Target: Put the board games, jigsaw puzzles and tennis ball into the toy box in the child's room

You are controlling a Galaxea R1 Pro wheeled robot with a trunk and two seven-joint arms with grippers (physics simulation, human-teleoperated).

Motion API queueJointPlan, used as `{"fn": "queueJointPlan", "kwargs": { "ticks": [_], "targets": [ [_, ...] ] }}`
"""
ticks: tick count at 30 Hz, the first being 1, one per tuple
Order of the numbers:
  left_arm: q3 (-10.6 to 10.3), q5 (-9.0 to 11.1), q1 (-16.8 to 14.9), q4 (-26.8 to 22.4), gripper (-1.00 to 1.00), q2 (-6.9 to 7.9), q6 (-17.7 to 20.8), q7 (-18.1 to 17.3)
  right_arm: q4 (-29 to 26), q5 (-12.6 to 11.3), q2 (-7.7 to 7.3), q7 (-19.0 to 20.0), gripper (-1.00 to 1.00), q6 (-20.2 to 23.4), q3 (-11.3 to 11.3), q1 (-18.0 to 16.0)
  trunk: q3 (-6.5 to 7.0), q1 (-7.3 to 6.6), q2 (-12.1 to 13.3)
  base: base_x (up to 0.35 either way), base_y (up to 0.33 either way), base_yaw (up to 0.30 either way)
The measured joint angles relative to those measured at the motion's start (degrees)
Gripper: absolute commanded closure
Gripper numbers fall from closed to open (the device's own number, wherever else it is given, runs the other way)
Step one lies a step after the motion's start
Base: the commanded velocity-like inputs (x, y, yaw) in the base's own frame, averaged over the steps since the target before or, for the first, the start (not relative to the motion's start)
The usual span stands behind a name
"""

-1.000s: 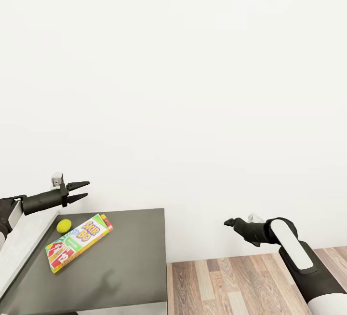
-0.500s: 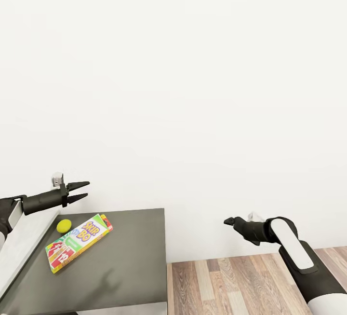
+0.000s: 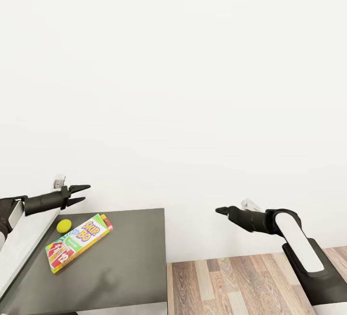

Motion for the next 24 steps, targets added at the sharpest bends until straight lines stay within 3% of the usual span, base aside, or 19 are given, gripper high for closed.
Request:
{"fn": "queueJointPlan", "kwargs": {
  "ticks": [3, 7, 20, 24],
  "targets": [
    [0.03, 0.02, 0.00, 0.00, -1.00, -0.03, 0.09, 6.32, -0.99, 0.02, 0.02, 4.97, -1.00, 1.76, 0.00, 0.06, 0.00, 0.00, 0.00, 0.000, 0.000, 0.000],
    [0.08, 0.05, 0.00, 0.00, -1.00, -0.04, 0.17, 13.56, -1.22, 0.05, -0.05, 7.13, -1.00, 2.16, 0.00, 0.07, 0.00, 0.00, 0.00, 0.000, 0.000, 0.000],
    [0.46, 0.42, 0.00, 0.03, -1.00, -0.19, 0.13, 36.25, -1.37, 0.07, 0.10, 7.71, -1.00, 2.27, 0.18, 0.07, 0.00, 0.00, 0.00, 0.000, 0.000, 0.000],
    [0.71, 0.56, 0.00, 0.04, -1.00, -0.43, 0.09, 38.83, -1.37, 0.07, 0.12, 7.72, -1.00, 2.27, 0.18, 0.07, 0.00, 0.00, 0.00, 0.000, 0.000, 0.000]
  ]
}}
